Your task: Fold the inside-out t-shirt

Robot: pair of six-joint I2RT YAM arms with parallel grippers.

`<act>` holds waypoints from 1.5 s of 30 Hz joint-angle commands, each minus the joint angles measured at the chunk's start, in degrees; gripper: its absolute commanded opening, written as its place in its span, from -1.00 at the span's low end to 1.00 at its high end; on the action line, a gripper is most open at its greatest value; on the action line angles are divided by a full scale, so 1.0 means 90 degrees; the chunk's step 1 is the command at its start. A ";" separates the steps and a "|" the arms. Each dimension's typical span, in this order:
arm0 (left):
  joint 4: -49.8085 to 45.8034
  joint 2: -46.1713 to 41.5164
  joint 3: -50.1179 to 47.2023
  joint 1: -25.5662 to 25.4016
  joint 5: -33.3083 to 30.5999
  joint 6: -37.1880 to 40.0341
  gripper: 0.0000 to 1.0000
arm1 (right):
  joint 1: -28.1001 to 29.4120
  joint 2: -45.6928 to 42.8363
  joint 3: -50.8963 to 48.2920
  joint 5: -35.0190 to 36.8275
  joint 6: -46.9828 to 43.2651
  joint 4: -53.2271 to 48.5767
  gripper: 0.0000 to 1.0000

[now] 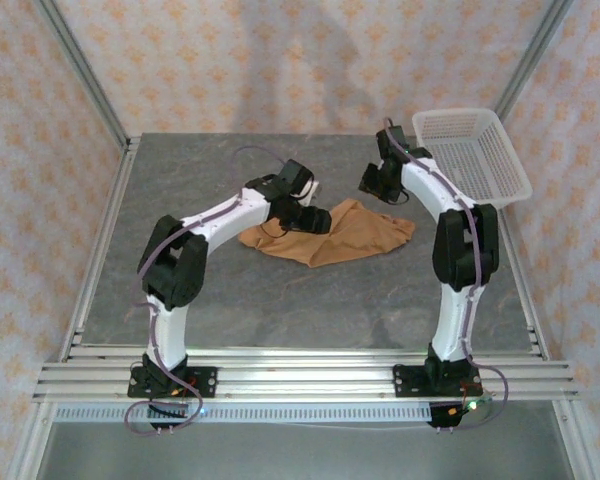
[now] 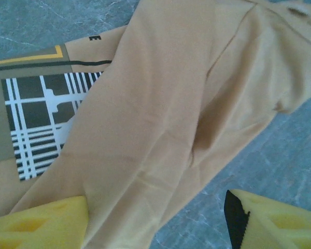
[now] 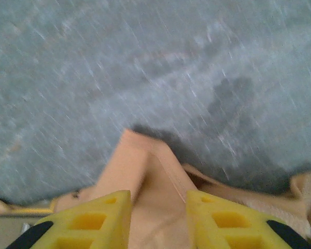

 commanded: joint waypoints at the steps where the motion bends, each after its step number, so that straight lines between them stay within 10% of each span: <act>1: -0.0836 0.0297 0.0537 -0.0157 -0.0533 0.0814 0.53 | -0.0072 -0.0793 -0.0614 -0.0078 0.0021 0.0070 -0.32; 7: -0.1258 0.0890 0.1241 -0.0468 -0.1041 0.1127 0.52 | -0.0080 -0.1512 -0.1794 -0.0490 0.0269 0.0599 -0.31; 18: -0.1566 0.0969 0.1504 -0.0470 -0.1777 0.1127 -0.99 | 0.0356 -0.1824 -0.3585 -0.1369 0.1487 0.2567 -0.34; 24: -0.1808 0.0584 0.1662 -0.0378 -0.1842 0.1008 -1.00 | 0.0604 -0.0949 -0.3379 -0.1047 0.1594 0.2786 -0.41; 28: -0.1723 0.0124 0.1600 -0.0126 -0.1231 0.0746 -1.00 | 0.0599 -0.0782 -0.3432 -0.0581 0.1380 0.2340 -1.00; 40: -0.1258 -0.0255 0.1074 0.0439 0.0047 0.0330 -1.00 | 0.0594 -0.2305 -0.3725 0.0200 0.0778 0.1277 -1.00; 45: -0.0749 -0.0418 0.0570 0.0362 0.0313 0.0083 -1.00 | 0.0984 -0.2713 -0.3474 -0.0151 0.0976 0.1468 -0.66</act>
